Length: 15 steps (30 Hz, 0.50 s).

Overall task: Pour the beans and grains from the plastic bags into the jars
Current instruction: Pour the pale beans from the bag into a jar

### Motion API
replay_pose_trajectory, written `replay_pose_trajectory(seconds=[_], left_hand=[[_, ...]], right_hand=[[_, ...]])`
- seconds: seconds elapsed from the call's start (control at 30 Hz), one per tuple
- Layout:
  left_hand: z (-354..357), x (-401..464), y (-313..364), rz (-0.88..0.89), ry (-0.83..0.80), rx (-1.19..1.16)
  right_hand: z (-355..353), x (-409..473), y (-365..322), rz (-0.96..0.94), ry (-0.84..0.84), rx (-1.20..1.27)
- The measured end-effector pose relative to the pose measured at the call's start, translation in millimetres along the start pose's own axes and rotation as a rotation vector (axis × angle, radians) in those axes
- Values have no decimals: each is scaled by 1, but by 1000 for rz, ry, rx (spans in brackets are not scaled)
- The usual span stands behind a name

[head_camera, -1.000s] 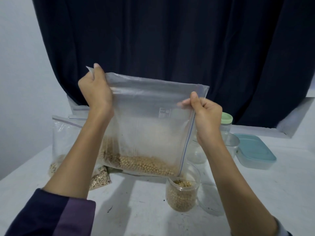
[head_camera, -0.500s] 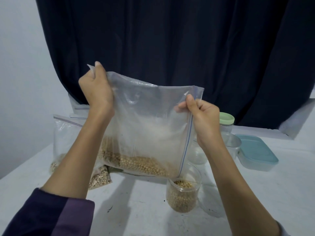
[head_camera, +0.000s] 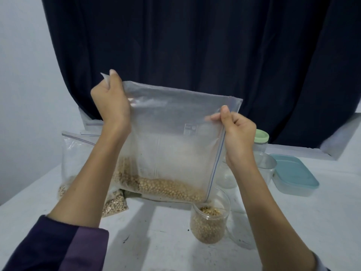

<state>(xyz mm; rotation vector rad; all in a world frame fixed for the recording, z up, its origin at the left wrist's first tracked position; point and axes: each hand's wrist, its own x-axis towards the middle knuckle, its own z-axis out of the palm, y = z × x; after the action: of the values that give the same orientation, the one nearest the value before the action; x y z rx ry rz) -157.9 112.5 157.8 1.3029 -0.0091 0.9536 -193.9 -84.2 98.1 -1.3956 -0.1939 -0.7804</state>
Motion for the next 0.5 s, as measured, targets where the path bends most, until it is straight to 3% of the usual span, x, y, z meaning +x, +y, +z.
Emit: replay_pose_trajectory(seconds=[0.27, 0.37, 0.5], left_hand=[[1, 0, 0, 13, 0, 11], [2, 0, 0, 20, -6, 18], [3, 0, 1, 19, -9, 17]], right_hand=[[1, 1, 1, 40, -53, 1], [0, 3, 2, 33, 23, 33], [1, 4, 1, 57, -49, 5]])
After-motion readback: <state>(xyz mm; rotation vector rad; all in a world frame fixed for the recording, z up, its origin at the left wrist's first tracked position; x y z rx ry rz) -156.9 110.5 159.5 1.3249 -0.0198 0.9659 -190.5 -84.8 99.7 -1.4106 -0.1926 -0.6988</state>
